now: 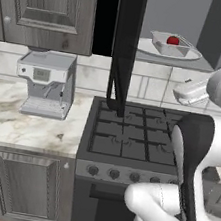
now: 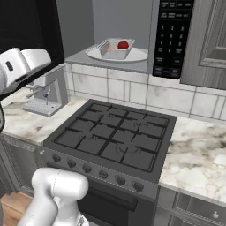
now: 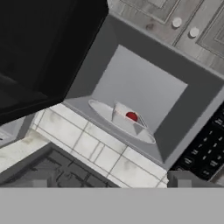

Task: Place the tupperware containing the shrimp and tomato meal in the microwave. Close the microwave door and press the start button to reheat the meal.

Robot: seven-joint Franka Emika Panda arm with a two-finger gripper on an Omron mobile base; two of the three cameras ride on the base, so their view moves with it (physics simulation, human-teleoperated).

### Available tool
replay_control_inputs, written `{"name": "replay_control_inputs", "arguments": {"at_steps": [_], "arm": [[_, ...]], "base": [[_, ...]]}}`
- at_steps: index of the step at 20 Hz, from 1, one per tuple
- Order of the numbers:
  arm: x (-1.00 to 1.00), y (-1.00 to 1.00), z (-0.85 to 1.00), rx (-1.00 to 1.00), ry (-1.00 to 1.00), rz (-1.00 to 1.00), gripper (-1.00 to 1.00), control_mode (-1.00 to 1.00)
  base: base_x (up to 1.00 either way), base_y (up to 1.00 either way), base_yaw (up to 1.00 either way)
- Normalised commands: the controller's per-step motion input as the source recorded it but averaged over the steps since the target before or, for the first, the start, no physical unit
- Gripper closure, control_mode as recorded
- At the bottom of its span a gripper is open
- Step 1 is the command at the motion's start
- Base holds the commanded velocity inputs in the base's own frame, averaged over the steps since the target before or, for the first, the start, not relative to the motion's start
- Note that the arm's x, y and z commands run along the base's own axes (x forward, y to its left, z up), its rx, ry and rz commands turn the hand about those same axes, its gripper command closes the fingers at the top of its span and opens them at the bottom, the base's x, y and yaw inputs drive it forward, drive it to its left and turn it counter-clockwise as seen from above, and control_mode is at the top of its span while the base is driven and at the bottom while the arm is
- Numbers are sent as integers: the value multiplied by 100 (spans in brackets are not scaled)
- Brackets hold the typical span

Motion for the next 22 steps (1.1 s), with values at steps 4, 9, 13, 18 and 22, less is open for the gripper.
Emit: {"name": "replay_control_inputs", "arguments": {"at_steps": [4, 9, 13, 18, 22], "arm": [[-73, 68, 0, -46, -5, 9, -100, -100], [-75, 86, 2, -43, -11, 2, -100, -100], [-46, 99, 6, -43, -2, 0, -100, -100], [-9, 100, 0, -39, 1, 0, -100, -100], [17, 86, -5, -30, 5, 0, -100, -100]], "base": [[0, 0, 0], [0, 0, 0], [0, 0, 0], [0, 0, 0], [0, 0, 0]]}}
